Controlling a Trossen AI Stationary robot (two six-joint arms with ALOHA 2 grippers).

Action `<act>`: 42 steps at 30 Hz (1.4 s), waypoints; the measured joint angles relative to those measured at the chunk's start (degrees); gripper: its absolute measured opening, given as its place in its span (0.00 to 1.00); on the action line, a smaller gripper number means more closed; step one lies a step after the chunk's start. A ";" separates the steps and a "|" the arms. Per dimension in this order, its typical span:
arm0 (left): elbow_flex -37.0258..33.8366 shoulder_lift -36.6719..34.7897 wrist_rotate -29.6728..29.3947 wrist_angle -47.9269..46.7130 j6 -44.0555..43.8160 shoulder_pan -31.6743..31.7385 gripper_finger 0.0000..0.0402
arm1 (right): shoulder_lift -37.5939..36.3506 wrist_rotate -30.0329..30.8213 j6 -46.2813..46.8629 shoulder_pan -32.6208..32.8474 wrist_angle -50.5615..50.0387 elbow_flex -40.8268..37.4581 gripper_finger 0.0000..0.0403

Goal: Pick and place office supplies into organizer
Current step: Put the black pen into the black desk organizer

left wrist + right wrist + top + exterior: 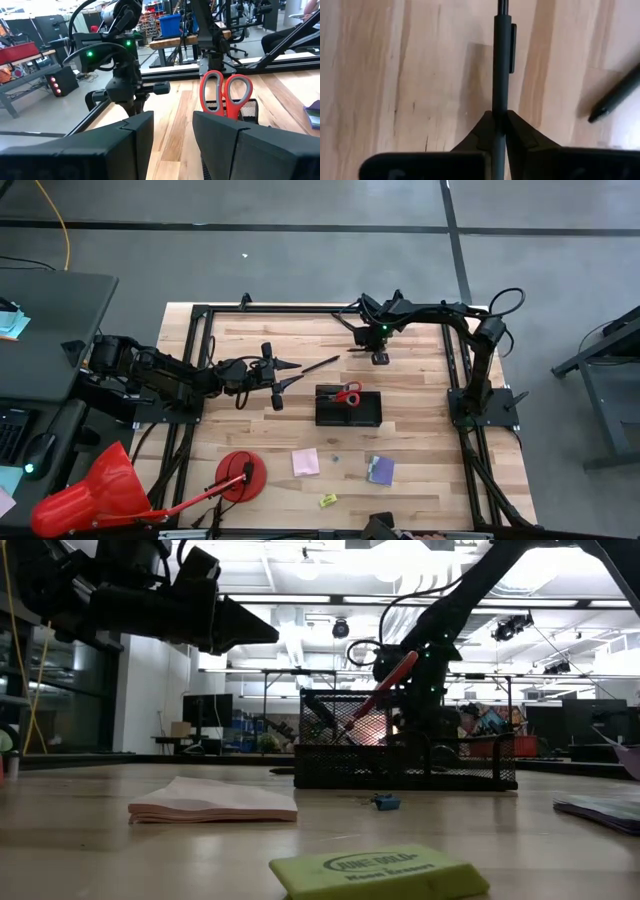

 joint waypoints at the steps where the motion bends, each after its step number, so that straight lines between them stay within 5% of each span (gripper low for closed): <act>1: 0.00 0.00 0.00 -0.09 0.05 0.00 0.32 | 0.00 0.95 0.65 0.00 0.10 0.00 0.01; 24: 0.02 0.00 -0.85 -0.22 1.59 0.00 0.32 | -17.88 3.98 13.18 1.82 9.58 0.15 0.00; 38: 0.01 0.00 -0.87 -0.38 0.98 0.00 0.32 | -20.90 0.73 19.30 14.07 13.75 0.17 0.00; 42: 0.02 0.00 -0.87 -0.68 0.94 0.00 0.32 | -21.25 5.68 20.49 18.67 13.82 0.17 0.00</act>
